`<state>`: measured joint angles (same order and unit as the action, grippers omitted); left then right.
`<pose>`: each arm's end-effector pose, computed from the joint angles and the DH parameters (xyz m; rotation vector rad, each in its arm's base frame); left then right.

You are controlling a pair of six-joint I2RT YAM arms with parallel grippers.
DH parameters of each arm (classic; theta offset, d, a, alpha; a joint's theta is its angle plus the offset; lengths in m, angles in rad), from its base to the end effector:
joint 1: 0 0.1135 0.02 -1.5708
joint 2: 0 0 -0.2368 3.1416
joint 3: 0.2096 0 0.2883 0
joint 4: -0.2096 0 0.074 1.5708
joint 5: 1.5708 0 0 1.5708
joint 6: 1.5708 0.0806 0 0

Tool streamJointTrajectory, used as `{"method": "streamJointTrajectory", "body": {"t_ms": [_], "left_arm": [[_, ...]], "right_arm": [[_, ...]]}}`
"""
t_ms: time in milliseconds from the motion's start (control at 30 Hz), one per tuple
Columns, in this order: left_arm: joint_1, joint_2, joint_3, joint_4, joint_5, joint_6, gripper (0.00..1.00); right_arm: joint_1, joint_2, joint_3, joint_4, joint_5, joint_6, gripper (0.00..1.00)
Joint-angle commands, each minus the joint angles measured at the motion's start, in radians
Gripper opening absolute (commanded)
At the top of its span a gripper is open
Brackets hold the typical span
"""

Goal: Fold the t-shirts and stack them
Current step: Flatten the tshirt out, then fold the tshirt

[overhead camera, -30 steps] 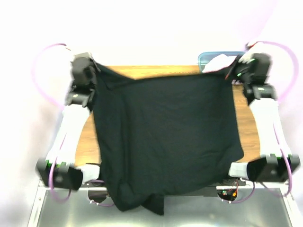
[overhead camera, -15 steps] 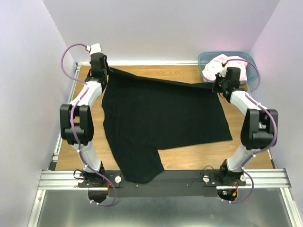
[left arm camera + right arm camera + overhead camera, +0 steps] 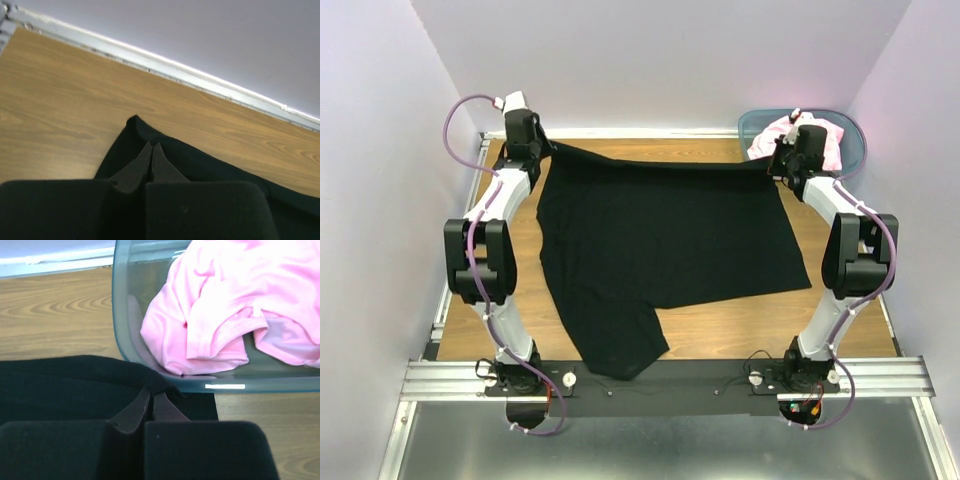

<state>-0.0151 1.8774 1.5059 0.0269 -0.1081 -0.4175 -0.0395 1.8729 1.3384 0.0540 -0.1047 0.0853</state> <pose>0.5211 0.0008 0.2407 -0.4544 1.8632 -0.1881 0.5003 -0.0113 0.1763 0.0628 2.0502 0.1359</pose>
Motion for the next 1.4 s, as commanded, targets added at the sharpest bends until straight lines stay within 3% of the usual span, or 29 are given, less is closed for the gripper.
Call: {"method": "streamJointTrajectory", "body": {"t_ms": [0,533,900,1367], "left_arm": [[0.007,-0.111,-0.081,-0.077,0.03,-0.137,0.0],[0.007,-0.366,-0.308,-0.171,0.053,-0.386,0.0],[0.007,-0.561,-0.558,-0.153,0.058,-0.523,0.0],[0.007,-0.632,-0.783,-0.096,0.16,-0.609,0.0]], "right_arm": [[-0.01,0.037,0.047,0.029,0.074,-0.001,0.0],[-0.045,0.078,0.125,0.02,0.074,0.011,0.01],[-0.057,0.065,0.101,-0.022,0.056,0.028,0.01],[-0.06,0.034,-0.016,-0.051,0.099,0.073,0.01]]}}
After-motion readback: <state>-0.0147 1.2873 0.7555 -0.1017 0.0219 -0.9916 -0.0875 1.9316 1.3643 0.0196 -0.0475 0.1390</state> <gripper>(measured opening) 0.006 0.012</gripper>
